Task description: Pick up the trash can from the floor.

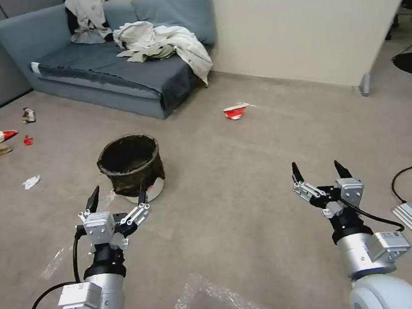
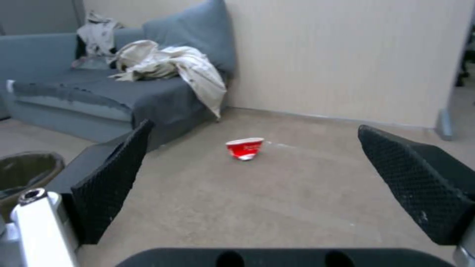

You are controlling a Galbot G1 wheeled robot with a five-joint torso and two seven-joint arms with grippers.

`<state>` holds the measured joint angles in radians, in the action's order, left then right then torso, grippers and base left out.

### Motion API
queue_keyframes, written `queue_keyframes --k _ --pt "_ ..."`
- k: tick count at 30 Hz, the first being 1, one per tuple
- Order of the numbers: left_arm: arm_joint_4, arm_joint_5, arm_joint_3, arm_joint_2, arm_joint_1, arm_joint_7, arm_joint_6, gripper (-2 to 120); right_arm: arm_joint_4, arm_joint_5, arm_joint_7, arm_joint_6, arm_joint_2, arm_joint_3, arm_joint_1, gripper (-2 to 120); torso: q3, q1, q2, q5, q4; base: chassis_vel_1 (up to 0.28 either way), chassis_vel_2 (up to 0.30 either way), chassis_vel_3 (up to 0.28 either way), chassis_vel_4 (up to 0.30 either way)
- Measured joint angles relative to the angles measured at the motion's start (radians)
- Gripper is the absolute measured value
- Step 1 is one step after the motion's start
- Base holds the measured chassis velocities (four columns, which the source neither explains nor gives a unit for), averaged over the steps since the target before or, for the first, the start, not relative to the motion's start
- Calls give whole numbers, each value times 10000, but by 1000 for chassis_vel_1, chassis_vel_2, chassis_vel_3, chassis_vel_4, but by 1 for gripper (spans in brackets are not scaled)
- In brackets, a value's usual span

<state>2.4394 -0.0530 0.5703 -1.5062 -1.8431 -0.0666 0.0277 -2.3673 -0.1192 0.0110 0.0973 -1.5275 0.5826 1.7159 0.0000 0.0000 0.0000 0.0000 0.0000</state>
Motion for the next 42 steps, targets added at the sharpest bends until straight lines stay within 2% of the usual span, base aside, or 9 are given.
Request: queue_keyframes --k 12,16,26,42 --pt "-40 15 -8 -16 5 0 73 100 0 13 -7 6 4 5 -8 100 0 0 0 0 0 91 83 81 82" --pt "-142 9 -4 -16 6 -98 401 100 1 76 -109 33 6 10 -16 100 0 0 0 0 2 28 40 39 30" --pt "-151 -8 8 -16 12 -173 473 100 6 87 -244 81 25 40 -15 100 0 0 0 0 -1 0 0 0 0" --pt "-132 -36 22 23 3 -353 346 100 14 172 -326 81 12 -8 41 100 0 1 0 0 0 -81 81 75 -80"
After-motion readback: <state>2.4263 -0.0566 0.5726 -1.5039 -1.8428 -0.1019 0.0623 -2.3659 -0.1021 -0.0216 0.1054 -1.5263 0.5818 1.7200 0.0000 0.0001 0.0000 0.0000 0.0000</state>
